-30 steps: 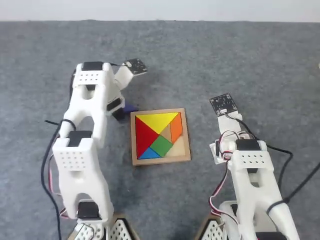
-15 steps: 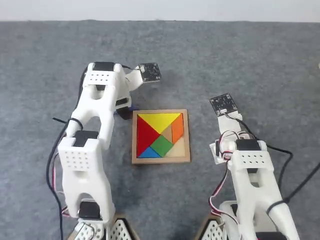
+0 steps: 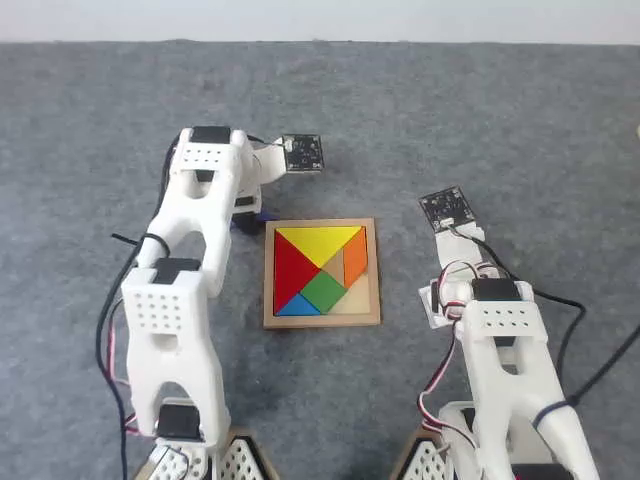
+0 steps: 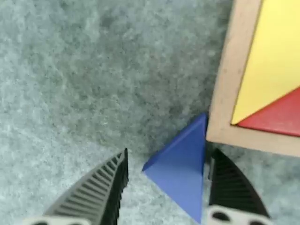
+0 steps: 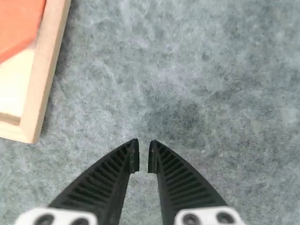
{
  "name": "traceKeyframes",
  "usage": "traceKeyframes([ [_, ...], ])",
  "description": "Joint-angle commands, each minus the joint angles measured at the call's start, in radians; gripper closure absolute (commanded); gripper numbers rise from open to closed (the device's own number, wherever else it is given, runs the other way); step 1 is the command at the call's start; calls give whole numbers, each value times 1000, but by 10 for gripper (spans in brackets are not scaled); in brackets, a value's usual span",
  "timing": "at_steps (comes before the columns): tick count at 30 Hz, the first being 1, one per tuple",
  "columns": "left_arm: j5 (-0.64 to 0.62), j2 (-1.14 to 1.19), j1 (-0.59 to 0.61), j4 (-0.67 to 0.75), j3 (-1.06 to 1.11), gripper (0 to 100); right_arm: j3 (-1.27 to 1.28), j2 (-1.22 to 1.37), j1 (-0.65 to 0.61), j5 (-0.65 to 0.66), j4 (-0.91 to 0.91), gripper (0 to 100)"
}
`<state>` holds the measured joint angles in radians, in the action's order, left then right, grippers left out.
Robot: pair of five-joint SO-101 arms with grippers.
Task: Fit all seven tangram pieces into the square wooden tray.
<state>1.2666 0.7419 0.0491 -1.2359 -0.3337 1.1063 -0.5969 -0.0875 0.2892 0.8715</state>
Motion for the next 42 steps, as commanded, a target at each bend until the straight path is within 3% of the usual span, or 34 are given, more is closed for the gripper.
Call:
traceKeyframes([
  [1,14,78,2,-92,-108,824,-11,1,12,14,-19,943],
  [5,14,106,37,-216,-197,885,-11,-4,12,14,-19,943],
  [16,-29,107,106,-287,-228,948,-11,-4,12,14,-19,943],
  [18,-109,84,103,-334,-265,954,-11,-4,12,14,-19,943],
  [22,-423,38,112,-381,-407,951,-11,-5,13,14,-19,943],
  [24,-488,31,144,-385,-492,921,-11,-5,13,14,-15,943],
  [29,-413,64,224,-396,-570,753,-11,-7,44,14,-18,943],
  [42,-393,351,244,-361,-633,710,-12,-8,47,15,-19,942],
])
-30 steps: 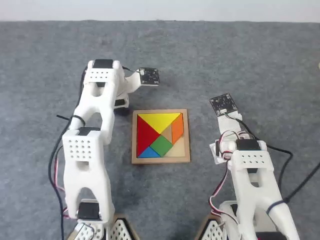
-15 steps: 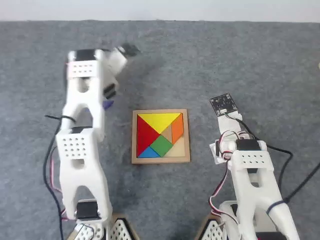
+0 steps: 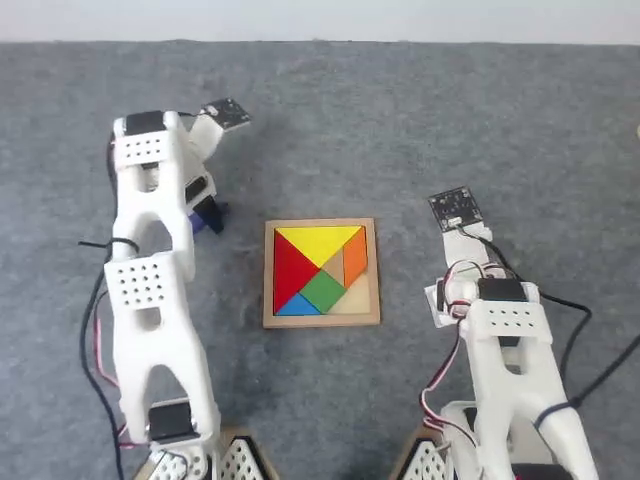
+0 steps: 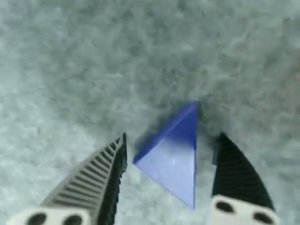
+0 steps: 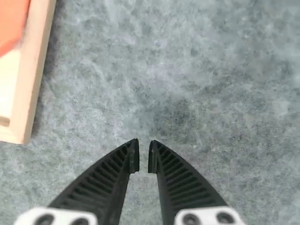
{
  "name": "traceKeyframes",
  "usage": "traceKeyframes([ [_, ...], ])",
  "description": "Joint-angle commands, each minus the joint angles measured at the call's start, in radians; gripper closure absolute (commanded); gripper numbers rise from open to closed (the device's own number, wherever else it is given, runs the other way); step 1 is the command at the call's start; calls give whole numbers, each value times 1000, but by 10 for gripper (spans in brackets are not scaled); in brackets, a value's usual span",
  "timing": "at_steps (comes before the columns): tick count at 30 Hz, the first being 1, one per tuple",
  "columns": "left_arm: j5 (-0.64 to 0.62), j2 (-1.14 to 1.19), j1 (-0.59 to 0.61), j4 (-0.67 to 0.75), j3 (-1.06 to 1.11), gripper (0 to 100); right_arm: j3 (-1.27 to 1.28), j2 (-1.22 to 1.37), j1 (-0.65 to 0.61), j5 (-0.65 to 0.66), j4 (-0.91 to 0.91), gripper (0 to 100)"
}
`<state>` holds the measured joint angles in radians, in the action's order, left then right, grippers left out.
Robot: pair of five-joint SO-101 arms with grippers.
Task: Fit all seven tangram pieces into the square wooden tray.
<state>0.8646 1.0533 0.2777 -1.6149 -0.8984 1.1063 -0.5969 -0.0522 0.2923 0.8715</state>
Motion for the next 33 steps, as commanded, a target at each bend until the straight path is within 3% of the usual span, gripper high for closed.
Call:
traceKeyframes([
  [1,8,57,20,17,-85,710,-12,-8,12,12,-19,942],
  [5,8,100,34,-52,-166,726,-12,-8,12,12,-19,942],
  [8,8,103,35,-144,-202,809,-12,-8,12,12,-19,941],
  [17,-41,81,40,-140,-159,870,-12,-8,12,12,-19,941],
  [23,-83,6,58,-141,-203,987,-12,-8,12,12,-19,941],
  [29,-144,-215,121,-141,-153,971,-12,-7,7,12,-21,941],
  [33,-149,-341,173,-141,-36,824,-12,-5,7,12,-21,941],
])
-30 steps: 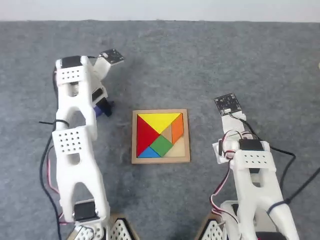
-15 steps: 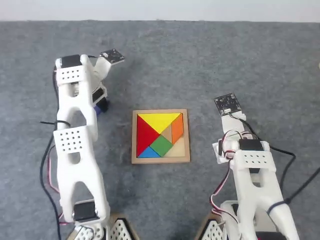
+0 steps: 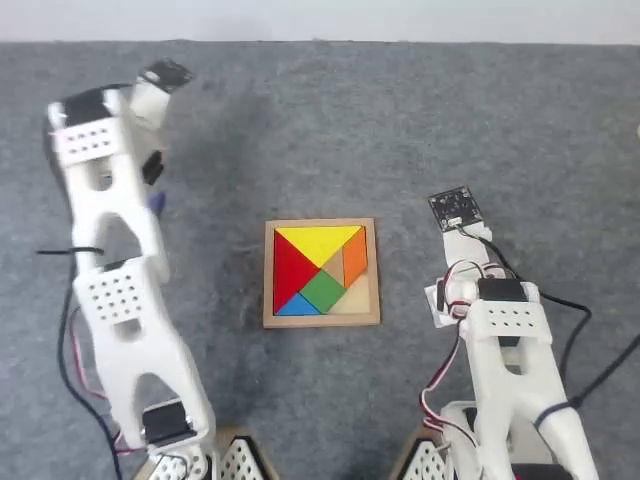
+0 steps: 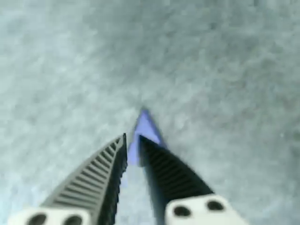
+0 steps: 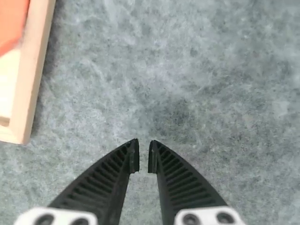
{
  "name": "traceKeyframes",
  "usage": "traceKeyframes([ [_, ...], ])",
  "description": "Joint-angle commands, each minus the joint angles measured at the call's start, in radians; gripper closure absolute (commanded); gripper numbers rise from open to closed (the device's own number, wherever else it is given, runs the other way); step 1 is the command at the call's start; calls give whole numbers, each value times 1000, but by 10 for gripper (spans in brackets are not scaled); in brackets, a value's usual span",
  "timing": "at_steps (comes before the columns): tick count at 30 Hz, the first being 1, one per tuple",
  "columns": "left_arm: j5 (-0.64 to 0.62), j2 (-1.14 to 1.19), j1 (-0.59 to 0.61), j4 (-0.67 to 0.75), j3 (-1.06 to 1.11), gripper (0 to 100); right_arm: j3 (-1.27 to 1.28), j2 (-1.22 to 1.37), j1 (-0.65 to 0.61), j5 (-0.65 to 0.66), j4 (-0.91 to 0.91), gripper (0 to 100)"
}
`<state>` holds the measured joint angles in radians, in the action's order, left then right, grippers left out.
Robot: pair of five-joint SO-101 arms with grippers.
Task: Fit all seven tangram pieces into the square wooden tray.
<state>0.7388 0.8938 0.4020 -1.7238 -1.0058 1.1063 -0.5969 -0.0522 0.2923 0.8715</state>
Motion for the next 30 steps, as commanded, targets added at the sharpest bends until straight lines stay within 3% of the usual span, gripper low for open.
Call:
traceKeyframes([
  [1,-23,-206,69,-32,104,770,-12,-4,7,12,-21,941],
  [4,-23,-249,137,-28,209,682,-12,-1,7,12,-21,941],
  [10,-23,-218,218,3,231,682,-12,-1,8,11,-21,942],
  [18,-17,-201,206,-8,148,717,-5,-8,13,3,-19,944],
  [24,-37,-199,190,-21,225,710,41,-24,13,2,-97,945],
  [30,-35,-199,196,100,352,708,132,-203,13,3,-124,945],
])
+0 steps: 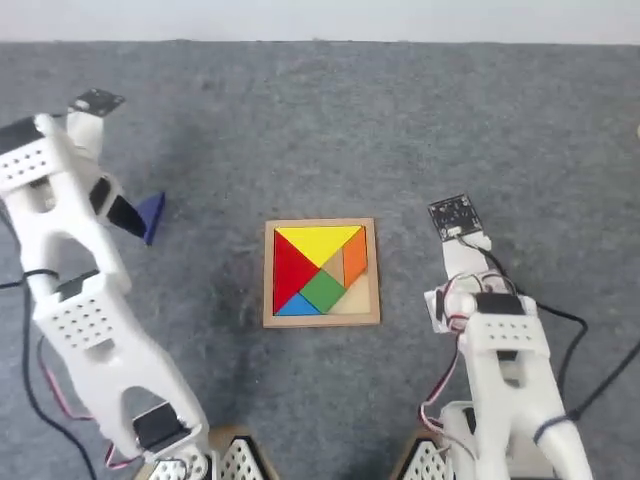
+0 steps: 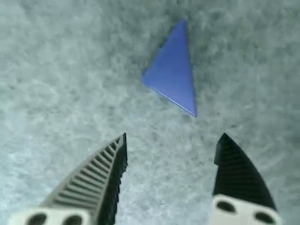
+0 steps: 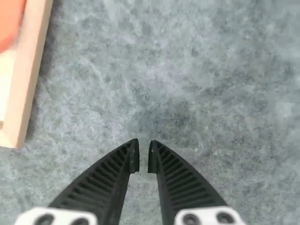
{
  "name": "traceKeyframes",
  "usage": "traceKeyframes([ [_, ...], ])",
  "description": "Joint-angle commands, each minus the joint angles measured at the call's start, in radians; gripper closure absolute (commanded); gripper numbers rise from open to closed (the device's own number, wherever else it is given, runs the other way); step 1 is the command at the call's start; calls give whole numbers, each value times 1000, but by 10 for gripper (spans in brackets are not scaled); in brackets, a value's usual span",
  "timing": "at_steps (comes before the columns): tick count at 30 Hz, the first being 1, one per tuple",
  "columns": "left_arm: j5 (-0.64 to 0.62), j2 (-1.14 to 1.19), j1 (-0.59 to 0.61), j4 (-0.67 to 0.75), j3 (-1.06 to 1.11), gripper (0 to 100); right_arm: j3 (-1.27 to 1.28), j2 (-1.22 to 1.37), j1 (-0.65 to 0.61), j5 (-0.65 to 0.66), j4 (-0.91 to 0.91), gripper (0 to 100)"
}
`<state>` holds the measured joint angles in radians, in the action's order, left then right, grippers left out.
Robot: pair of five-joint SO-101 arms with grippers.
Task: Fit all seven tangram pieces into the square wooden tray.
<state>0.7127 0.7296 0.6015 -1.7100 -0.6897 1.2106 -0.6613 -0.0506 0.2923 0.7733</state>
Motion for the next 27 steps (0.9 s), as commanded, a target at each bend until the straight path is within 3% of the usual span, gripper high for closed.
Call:
traceKeyframes([
  [1,-9,-37,-6,104,58,708,44,-174,12,5,-25,945],
  [12,28,9,-61,341,147,707,103,-298,12,6,-16,945],
  [27,61,153,-86,348,110,708,103,-305,12,6,-10,945],
])
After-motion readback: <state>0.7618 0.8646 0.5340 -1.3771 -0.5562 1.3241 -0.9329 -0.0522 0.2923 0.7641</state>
